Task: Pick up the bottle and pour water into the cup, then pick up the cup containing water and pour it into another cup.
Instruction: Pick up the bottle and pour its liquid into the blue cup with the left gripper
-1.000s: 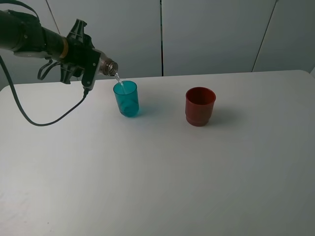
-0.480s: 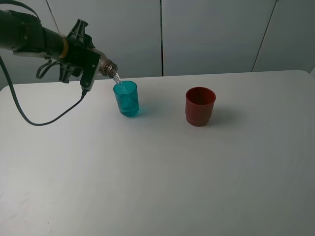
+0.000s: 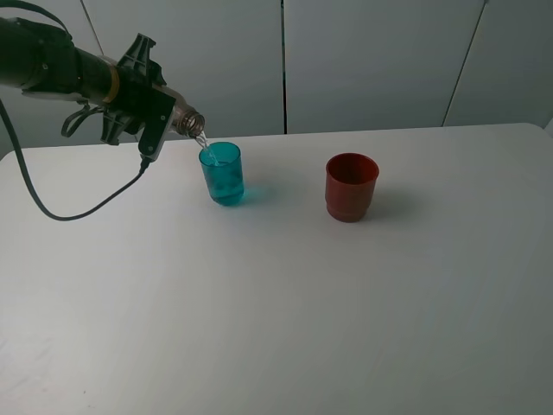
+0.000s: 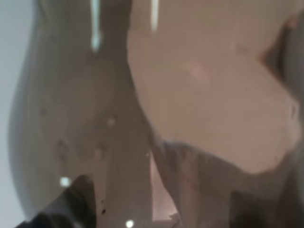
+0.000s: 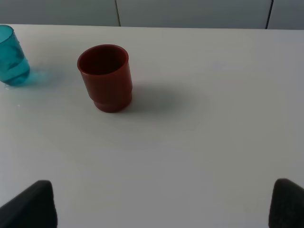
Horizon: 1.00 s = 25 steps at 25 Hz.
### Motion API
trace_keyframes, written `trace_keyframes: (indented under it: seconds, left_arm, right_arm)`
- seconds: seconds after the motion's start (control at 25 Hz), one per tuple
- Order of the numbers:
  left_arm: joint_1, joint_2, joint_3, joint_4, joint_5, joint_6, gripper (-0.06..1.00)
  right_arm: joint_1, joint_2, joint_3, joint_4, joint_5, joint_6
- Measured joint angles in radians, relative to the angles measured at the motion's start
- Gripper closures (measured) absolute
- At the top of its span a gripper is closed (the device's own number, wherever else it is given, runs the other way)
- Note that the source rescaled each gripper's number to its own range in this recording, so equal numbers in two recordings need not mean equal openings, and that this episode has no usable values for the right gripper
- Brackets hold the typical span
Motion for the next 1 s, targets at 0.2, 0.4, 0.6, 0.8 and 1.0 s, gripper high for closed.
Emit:
trace_keyframes:
  seconds: [0.2,0.4,0.6,0.8,1.0]
  left_arm:
    - [0.0,0.0,0.0,0.016,0.0,0.0,0.94]
    - [0.0,0.0,0.0,0.022,0.0,0.0,0.94]
    - [0.0,0.0,0.0,0.034,-0.002,0.0,0.94]
    - [0.0,0.0,0.0,0.052,-0.006,0.0,0.94]
    - [0.0,0.0,0.0,0.056,-0.008,0.0,0.94]
  right_arm:
    - [0.0,0.0,0.0,0.0,0.0,0.0]
    - [0.0,0.0,0.0,0.0,0.0,0.0]
    - [0.0,0.0,0.0,0.0,0.0,0.0]
    - [0.0,0.0,0.0,0.0,0.0,0.0]
    - [0.0,0.0,0.0,0.0,0.0,0.0]
